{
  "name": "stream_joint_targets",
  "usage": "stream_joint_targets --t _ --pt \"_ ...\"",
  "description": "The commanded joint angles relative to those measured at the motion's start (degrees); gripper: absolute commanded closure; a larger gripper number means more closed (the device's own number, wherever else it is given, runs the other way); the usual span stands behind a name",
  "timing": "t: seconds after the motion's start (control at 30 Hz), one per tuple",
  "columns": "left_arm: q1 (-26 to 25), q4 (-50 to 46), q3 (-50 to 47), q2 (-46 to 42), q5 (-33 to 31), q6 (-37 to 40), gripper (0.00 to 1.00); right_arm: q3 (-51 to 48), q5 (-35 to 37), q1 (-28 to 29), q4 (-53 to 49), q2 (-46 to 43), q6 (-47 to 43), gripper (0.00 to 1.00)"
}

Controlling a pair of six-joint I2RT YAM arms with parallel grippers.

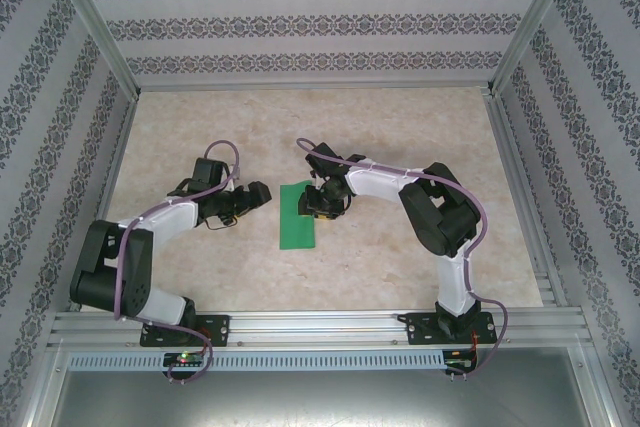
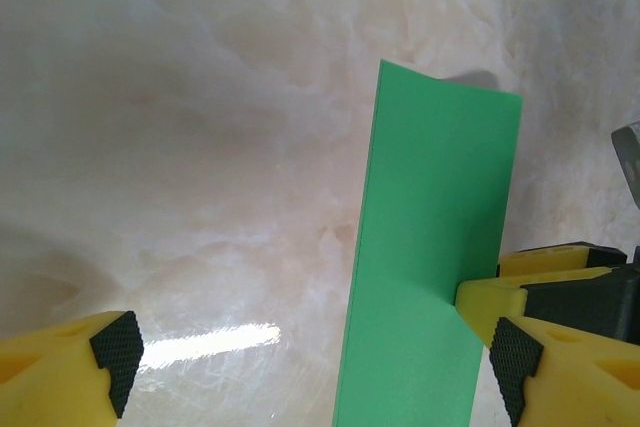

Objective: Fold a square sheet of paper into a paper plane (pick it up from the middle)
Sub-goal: First fold in half a square sheet of paper at the center of the table, then hold the square sheet of paper at the center of the table.

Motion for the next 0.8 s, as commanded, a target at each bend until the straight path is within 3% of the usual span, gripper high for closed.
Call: stream_joint_targets --t 0.0,0.13,0.77 --pt "0.5 2.1 1.4 1.2 2.7 -0.9 0.08 -3.8 8.6 0.8 -2.5 8.8 -1.5 0.56" --pt "0.1 2.7 1.7 2.1 3.5 -1.2 0.1 -4.1 8.7 0.8 -2.3 9.0 -1.3 0.55" --pt "-5.8 7.6 4.6 8.9 9.4 -4.5 0.55 -2.7 8.6 1.1 -3.7 11.1 -0.1 0.53"
